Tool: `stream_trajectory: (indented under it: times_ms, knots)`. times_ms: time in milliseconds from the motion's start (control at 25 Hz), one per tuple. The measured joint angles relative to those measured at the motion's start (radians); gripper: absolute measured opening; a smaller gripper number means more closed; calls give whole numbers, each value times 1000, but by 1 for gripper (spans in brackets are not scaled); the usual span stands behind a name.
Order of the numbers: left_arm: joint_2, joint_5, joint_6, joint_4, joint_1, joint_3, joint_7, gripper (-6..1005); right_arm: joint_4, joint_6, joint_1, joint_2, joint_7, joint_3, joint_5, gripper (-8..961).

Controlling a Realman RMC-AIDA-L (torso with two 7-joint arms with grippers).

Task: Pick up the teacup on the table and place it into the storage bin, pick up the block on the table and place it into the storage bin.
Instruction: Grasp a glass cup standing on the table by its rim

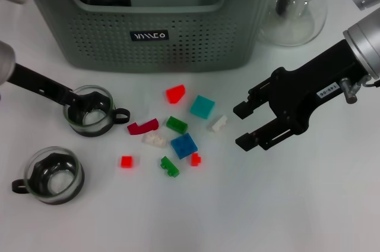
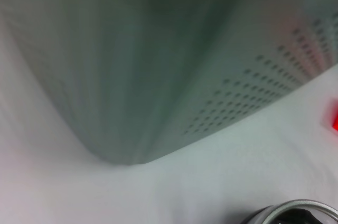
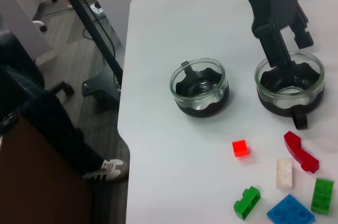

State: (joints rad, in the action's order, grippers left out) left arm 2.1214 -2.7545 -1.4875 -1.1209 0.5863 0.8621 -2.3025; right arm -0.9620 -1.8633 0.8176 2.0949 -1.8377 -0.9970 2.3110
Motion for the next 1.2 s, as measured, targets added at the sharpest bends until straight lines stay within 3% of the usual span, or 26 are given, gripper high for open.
stream_trajectory:
  times_ms: [440,720,1080,1200]
  knots:
    - [42,-46,51,1,2,52,-28,824,0,0,-3,2,0,0,-1,690]
    - [45,-57,98,6,-10,119,-77,546,-5,6,-1,2,0,0,-1,691]
    - [45,-70,108,3,-10,132,-98,154,-8,9,-4,0,0,2,-2,691]
    - [45,-69,108,1,-10,131,-97,103,-9,12,-5,-2,0,6,-2,691]
